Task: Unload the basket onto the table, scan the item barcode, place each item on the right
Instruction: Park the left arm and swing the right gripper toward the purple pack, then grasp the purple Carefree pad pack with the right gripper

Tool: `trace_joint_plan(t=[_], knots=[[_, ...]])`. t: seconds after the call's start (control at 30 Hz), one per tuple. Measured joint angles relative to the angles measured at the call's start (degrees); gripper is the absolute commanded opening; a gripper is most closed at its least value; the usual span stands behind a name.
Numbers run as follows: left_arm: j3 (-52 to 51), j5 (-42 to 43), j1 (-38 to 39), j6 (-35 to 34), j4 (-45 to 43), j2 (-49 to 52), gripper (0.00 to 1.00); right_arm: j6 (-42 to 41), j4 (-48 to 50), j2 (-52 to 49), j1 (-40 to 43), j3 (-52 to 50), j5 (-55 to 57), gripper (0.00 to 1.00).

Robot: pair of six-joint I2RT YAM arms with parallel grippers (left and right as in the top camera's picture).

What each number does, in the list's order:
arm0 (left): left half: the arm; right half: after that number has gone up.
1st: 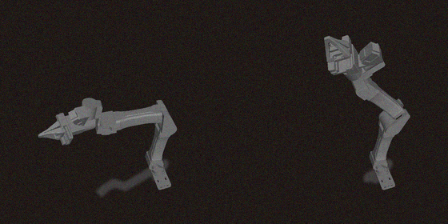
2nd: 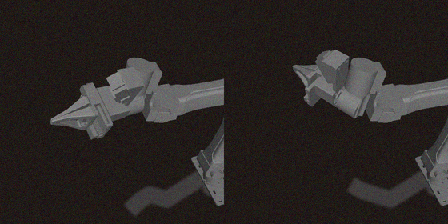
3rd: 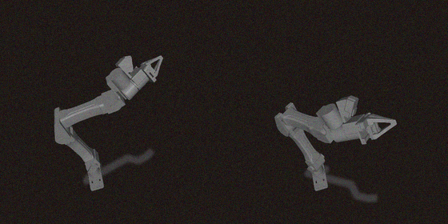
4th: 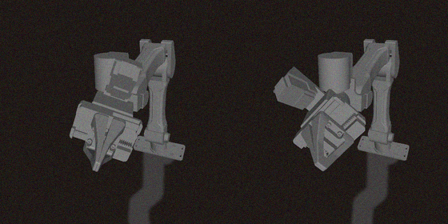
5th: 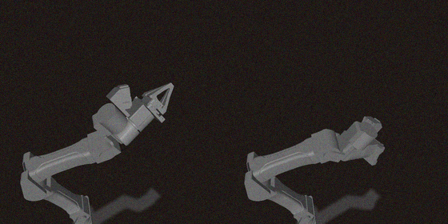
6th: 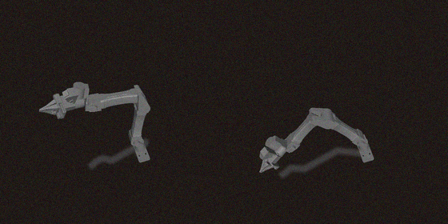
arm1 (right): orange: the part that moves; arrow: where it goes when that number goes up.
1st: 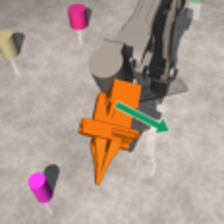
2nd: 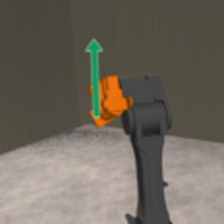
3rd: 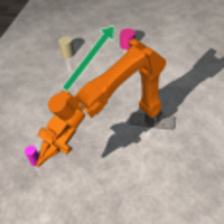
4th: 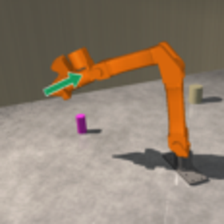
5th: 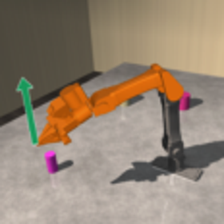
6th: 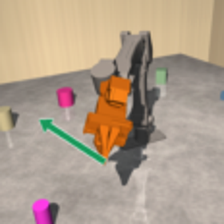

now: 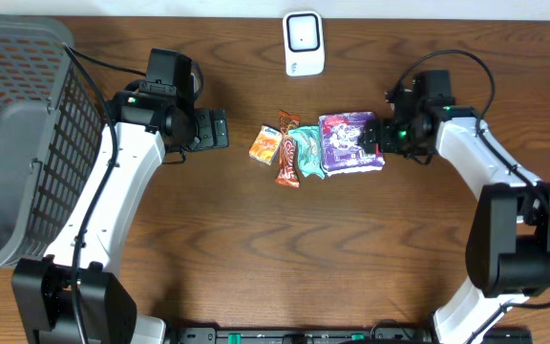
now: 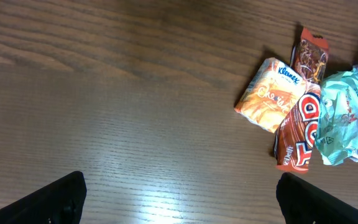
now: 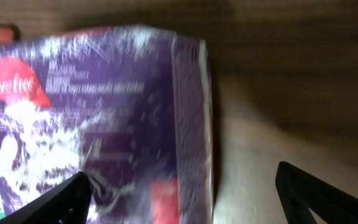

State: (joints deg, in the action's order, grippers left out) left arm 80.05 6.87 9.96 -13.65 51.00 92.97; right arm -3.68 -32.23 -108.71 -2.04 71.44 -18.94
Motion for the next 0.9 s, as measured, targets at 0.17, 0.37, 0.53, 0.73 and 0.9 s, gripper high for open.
trace_joint_plan(t=[0.17,0.37,0.53,0.73,0.9], knots=[[0.0,0.0,0.0,0.0,0.0,0.0,0.98,2.5,3.5,-2.0,3.4,0.0,-11.5,0.8],[0.0,0.0,0.0,0.0,0.0,0.0,0.98,4.0,4.6,-6.2,4.1,0.1,-20.1,0.39],[0.0,0.0,0.0,0.0,0.0,0.0,0.98,4.2,4.3,-7.9,4.2,0.2,-23.6,0.01],[0.0,0.0,0.0,0.0,0.0,0.0,0.98,2.8,-3.6,-6.2,4.1,2.9,-19.1,0.01],[0.0,0.0,0.0,0.0,0.0,0.0,0.98,-1.7,-12.7,1.9,2.1,7.6,1.1,0.01]])
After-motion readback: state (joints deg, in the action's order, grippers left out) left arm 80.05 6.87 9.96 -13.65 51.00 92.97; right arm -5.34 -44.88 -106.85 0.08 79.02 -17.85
